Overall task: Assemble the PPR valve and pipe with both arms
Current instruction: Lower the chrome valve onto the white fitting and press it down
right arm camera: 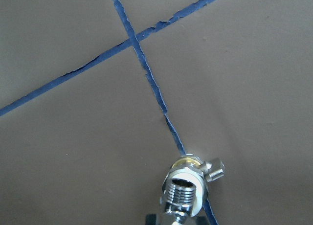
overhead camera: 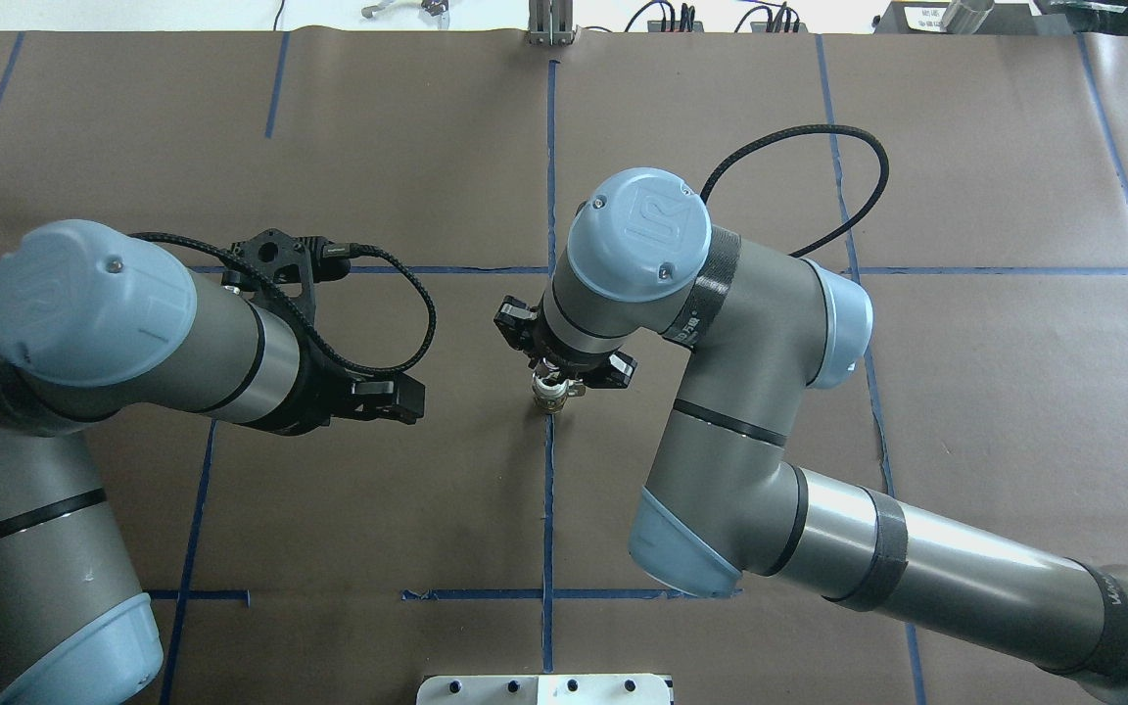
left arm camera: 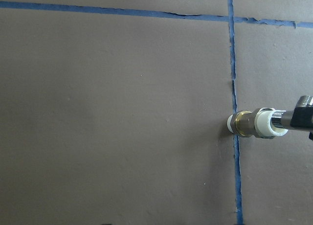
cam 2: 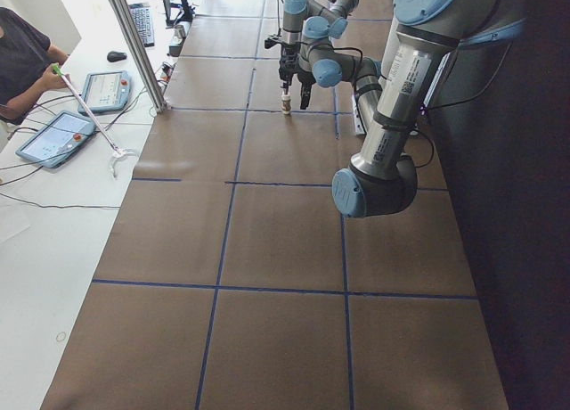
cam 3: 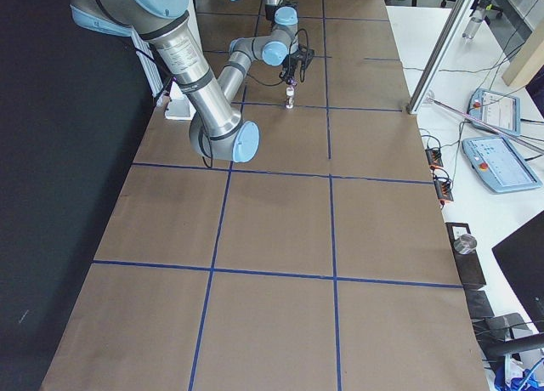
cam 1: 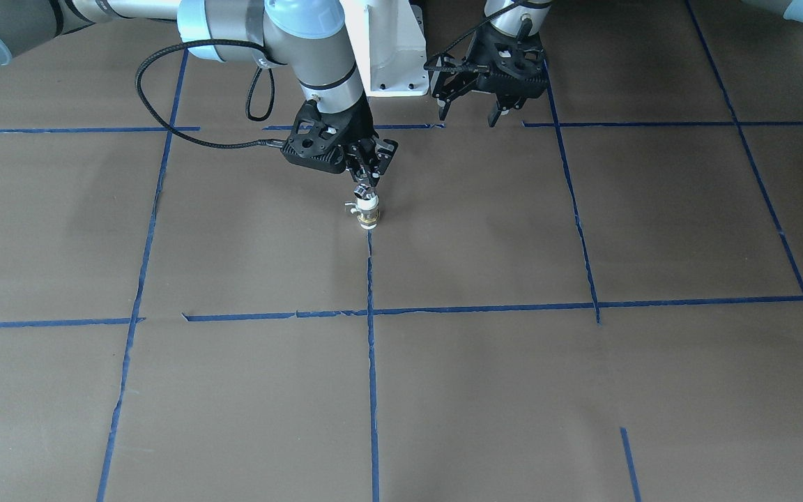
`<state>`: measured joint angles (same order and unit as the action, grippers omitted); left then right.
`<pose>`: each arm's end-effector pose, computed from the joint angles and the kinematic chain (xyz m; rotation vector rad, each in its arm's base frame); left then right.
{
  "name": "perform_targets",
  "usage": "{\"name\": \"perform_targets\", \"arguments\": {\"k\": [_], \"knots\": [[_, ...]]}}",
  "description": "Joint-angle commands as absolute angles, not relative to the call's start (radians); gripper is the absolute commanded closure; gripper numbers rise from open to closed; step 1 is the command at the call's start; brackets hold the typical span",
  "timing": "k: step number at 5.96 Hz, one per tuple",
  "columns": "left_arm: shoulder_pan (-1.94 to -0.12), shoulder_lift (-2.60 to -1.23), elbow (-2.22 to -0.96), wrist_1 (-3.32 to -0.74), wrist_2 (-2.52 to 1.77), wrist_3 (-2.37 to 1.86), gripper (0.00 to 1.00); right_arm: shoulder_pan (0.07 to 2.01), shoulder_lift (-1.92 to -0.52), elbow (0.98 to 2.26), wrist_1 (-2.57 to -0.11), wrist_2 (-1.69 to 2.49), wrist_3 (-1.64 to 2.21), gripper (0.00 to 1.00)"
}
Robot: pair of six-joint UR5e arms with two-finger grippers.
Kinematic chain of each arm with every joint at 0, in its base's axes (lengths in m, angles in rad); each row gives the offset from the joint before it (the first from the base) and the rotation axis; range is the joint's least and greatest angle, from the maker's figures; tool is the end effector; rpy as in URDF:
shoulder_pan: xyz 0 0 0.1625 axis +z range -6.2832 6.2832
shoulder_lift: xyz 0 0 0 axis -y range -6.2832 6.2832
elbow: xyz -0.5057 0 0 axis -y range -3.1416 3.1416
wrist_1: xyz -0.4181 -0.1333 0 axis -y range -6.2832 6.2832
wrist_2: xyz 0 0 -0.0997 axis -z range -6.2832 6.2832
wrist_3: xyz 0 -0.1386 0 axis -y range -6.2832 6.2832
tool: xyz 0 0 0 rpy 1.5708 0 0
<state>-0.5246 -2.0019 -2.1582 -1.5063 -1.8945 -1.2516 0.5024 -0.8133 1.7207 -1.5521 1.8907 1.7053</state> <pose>0.4708 -0.3755 0.2607 0.1145 0.9838 -0.0340 -0.6317 -0.4494 0.1999 -0.1247 -0.9643 0.4385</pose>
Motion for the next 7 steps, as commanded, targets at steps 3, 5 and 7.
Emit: {"name": "perform_targets", "arguments": {"k": [3,5,7], "knots": [[-0.523,-2.002,-2.158,-1.506,-1.894,-1.252,0.13,0.499,-0.824,1.72,-1.552,1.89,1.704,1.0],[-0.523,-2.002,-2.158,-1.506,-1.894,-1.252,0.13,0.499,-0.825,1.717,-1.552,1.89,1.704,0.98],[-0.523,-2.002,-2.158,-1.506,-1.894,-1.252,0.13,0.497,-0.822,1.709,-1.551,1.891,1.703,0.64]]}}
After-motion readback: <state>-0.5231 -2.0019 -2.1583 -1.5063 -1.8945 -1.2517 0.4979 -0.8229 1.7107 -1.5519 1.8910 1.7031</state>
